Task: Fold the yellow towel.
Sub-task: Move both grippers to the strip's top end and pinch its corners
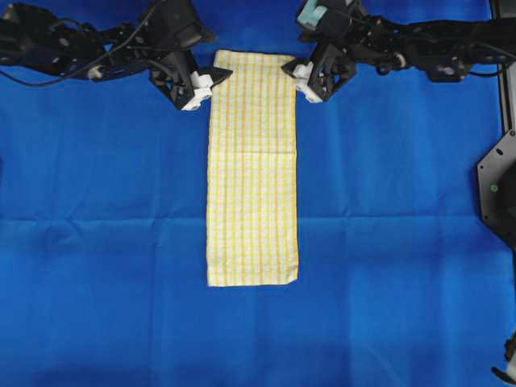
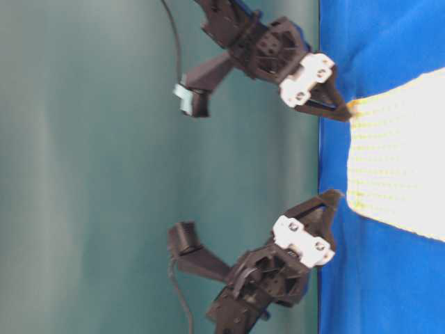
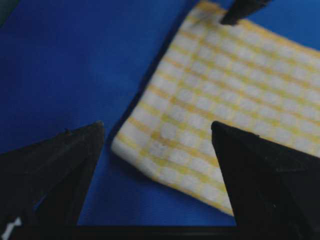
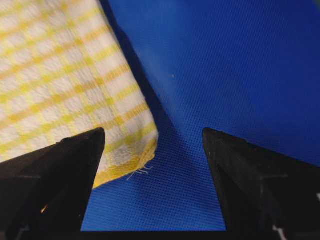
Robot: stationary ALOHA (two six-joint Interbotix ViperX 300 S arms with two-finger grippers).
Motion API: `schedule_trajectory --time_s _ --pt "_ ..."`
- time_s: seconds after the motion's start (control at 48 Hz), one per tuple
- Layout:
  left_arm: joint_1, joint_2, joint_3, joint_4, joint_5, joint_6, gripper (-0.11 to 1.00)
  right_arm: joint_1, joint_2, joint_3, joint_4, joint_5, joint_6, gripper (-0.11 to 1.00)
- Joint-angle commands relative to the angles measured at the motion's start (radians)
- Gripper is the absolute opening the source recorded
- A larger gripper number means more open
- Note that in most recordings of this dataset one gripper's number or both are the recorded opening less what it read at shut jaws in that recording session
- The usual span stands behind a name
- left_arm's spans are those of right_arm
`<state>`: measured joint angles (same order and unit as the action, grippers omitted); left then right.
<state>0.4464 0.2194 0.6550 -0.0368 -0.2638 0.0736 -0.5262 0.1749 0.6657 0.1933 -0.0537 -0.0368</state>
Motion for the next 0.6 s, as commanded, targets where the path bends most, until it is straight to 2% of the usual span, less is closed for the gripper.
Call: schedule_trajectory --time_s 0.0,0.188,0.25,0.313,0.458,0.542,0.583 --pt "0.015 0.012 -0.028 0.000 -0.011 0.002 0.82 -0.003 0.008 -0.031 0.008 -0.005 0.002 0.79" --pt "0.043 0.083 -0.055 -0.003 -0.012 -0.005 0.77 -0.003 0.051 -0.048 0.032 -0.003 0.003 0.78" --pt "0.049 0.103 -0.063 -0.003 -0.011 -0.005 0.71 -0.003 0.058 -0.048 0.041 -0.003 0.003 0.77" --pt "0.051 0.121 -0.069 -0.003 -0.008 0.005 0.59 -0.002 0.060 -0.044 0.046 -0.005 0.003 0.73" --pt "0.051 0.152 -0.080 -0.003 -0.005 0.006 0.26 0.000 0.061 -0.038 0.055 -0.009 0.003 0.39" --pt "0.051 0.152 -0.078 -0.003 -0.003 0.008 0.12 0.003 0.061 -0.035 0.055 -0.009 0.003 0.17" --pt "0.051 0.152 -0.077 -0.003 -0.003 0.008 0.07 0.005 0.061 -0.035 0.055 -0.009 0.003 0.13"
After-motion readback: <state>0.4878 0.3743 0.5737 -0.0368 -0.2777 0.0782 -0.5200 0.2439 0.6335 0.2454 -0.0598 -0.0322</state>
